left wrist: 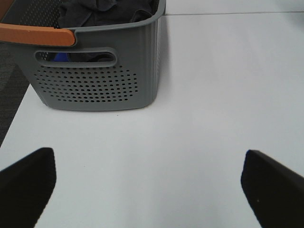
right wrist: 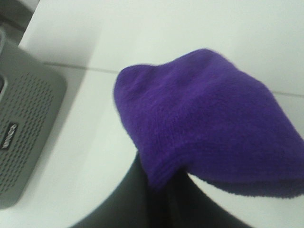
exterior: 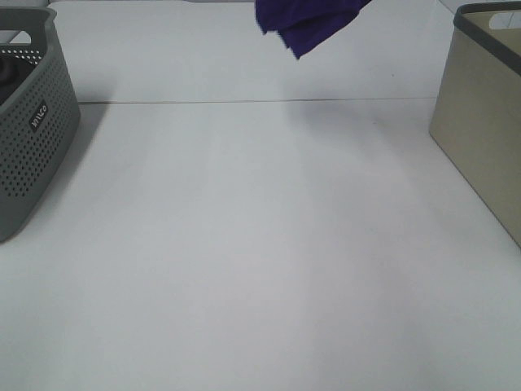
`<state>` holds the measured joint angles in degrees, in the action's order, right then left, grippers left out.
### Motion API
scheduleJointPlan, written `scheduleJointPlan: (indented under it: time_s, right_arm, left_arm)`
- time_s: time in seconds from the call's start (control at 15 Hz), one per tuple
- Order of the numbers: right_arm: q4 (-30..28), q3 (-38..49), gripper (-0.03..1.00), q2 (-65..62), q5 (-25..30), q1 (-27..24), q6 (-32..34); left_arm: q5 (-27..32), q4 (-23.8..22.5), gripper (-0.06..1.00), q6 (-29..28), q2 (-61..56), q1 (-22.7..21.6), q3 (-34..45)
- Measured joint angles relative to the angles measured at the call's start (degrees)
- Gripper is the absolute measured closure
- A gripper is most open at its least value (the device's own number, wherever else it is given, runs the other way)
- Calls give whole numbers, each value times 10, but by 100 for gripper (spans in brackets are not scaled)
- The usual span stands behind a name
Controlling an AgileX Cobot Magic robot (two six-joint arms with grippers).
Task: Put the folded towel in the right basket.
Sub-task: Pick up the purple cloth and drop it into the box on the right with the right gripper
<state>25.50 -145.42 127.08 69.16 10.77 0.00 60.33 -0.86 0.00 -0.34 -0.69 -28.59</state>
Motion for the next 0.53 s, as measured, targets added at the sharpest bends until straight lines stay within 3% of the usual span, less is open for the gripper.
scheduleJointPlan:
  time_s: [0.2,0.53]
  right_arm:
    - [-84,14,93,-94,1,-109,7]
    - [-158,96,93,-119,5,-269,0]
  left_arm:
    - [0,0,-5,0,0,0,0]
    - [0,0,-5,0,0,0,0]
